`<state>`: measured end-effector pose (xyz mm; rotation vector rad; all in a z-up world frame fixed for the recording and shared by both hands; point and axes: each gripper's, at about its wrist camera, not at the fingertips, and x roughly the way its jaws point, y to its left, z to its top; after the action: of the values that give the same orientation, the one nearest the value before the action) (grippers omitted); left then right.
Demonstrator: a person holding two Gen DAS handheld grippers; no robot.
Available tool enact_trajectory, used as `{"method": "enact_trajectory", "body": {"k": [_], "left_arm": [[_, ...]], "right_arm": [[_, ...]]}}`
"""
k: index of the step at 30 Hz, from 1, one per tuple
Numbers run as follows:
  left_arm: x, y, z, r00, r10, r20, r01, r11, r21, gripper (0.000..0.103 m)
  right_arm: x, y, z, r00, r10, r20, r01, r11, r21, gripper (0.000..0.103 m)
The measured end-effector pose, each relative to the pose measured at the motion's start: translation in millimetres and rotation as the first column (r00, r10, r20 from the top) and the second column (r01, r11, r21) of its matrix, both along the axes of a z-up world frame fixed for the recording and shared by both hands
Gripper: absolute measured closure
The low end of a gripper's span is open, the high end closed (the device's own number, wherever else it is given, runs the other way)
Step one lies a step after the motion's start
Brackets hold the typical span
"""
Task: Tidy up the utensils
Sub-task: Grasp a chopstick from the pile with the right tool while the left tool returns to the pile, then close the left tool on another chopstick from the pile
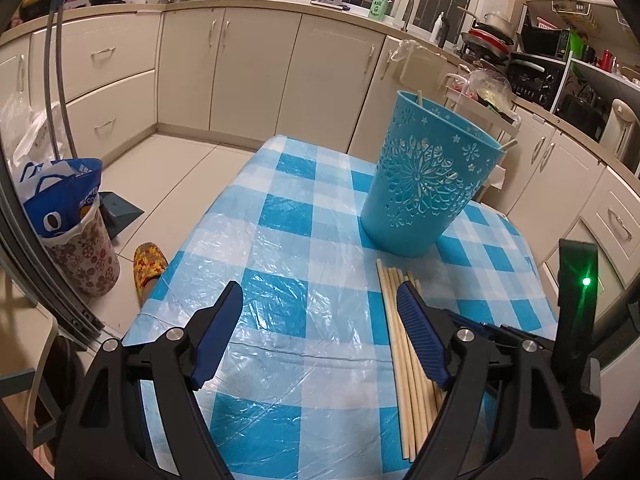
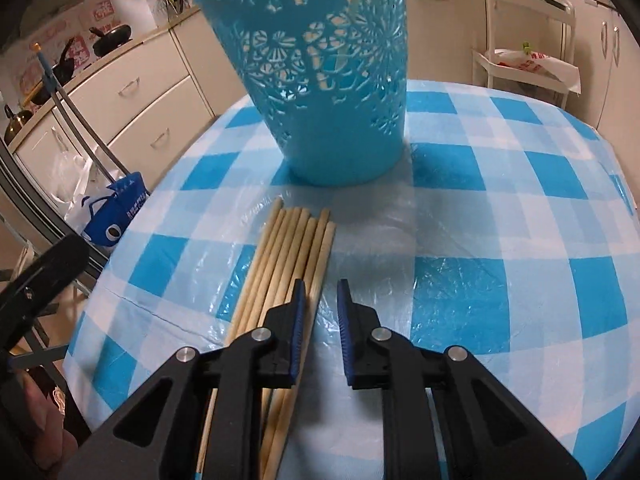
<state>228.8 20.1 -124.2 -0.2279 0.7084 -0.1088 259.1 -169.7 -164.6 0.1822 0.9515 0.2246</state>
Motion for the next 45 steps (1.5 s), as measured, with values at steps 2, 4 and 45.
{"method": "enact_trajectory", "body": {"k": [2,4,45], "left_arm": [[1.3,-1.3,-1.9,1.000,-0.004,-0.006,0.004,1.000,0.001,0.028],[3.1,-4.5,-3.5,1.000,-0.009,-0.012,0.010,1.000,0.007,0.028],[79.9,-75.6,-46.4,0.943,-0.180,-0.281,0.251,0.938,0.239,0.079]], "right_arm": [[1.5,-1.2,-0.9,1.000,0.003,-0.002,-0.003,1.000,-0.009,0.087],[2.7,3.4,-0.9,1.000,0.019,0.001,-0.019,0.998,-0.053,0.088],[1.0,-55.4,-2.7,0.995,0.077,-0.067,-0.073,0.996,0.052,0.096]]}}
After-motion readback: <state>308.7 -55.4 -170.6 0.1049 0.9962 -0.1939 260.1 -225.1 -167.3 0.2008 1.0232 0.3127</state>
